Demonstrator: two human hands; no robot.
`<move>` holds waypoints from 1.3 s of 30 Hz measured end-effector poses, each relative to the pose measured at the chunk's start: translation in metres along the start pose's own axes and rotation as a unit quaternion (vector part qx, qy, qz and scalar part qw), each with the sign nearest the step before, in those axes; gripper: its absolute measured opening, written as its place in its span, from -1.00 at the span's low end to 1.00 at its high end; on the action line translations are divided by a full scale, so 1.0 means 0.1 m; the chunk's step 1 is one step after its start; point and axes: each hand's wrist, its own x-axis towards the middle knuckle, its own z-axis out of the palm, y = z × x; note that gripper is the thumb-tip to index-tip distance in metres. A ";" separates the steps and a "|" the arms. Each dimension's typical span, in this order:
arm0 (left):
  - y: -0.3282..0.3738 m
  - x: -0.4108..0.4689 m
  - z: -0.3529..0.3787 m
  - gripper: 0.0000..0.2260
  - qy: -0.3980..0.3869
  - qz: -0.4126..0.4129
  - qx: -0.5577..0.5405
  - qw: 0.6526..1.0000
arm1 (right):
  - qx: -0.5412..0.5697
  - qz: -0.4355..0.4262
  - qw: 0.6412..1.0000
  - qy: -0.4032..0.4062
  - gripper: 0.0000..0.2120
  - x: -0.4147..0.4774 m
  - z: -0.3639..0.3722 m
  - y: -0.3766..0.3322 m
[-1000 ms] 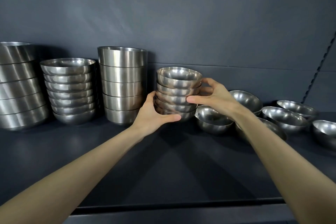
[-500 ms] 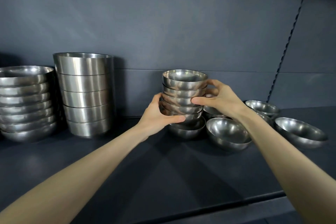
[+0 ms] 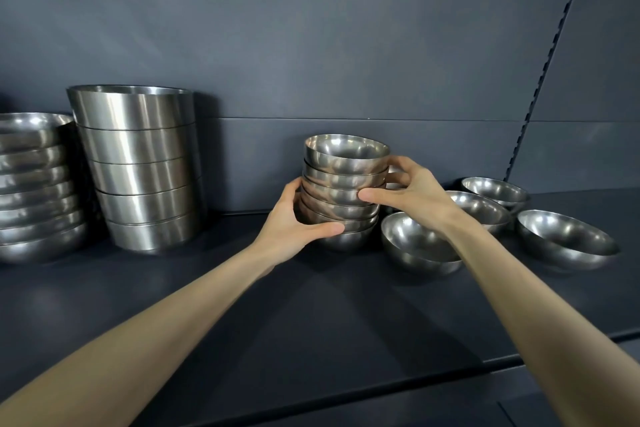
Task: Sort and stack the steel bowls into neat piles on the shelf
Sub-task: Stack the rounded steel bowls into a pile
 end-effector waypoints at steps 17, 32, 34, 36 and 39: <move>-0.08 -0.07 0.04 -0.06 0.003 -0.013 0.016 1.000 | -0.014 -0.002 1.000 0.003 -0.46 -0.04 -0.02 0.07; -0.11 -0.05 0.04 -0.27 0.003 -0.006 0.029 1.000 | -0.012 -0.014 1.000 -0.003 -0.54 -0.05 -0.01 0.06; -0.09 -0.05 0.03 -0.26 0.005 -0.003 0.033 0.999 | -0.011 -0.013 1.000 -0.005 -0.55 -0.05 -0.01 0.05; -0.06 -0.04 0.02 -0.28 0.005 -0.004 0.038 0.999 | -0.009 -0.015 1.000 -0.005 -0.59 -0.05 -0.02 0.05; -0.04 -0.05 0.00 -0.38 0.004 -0.004 0.046 0.999 | -0.006 -0.016 1.000 -0.002 -0.59 -0.06 -0.03 0.04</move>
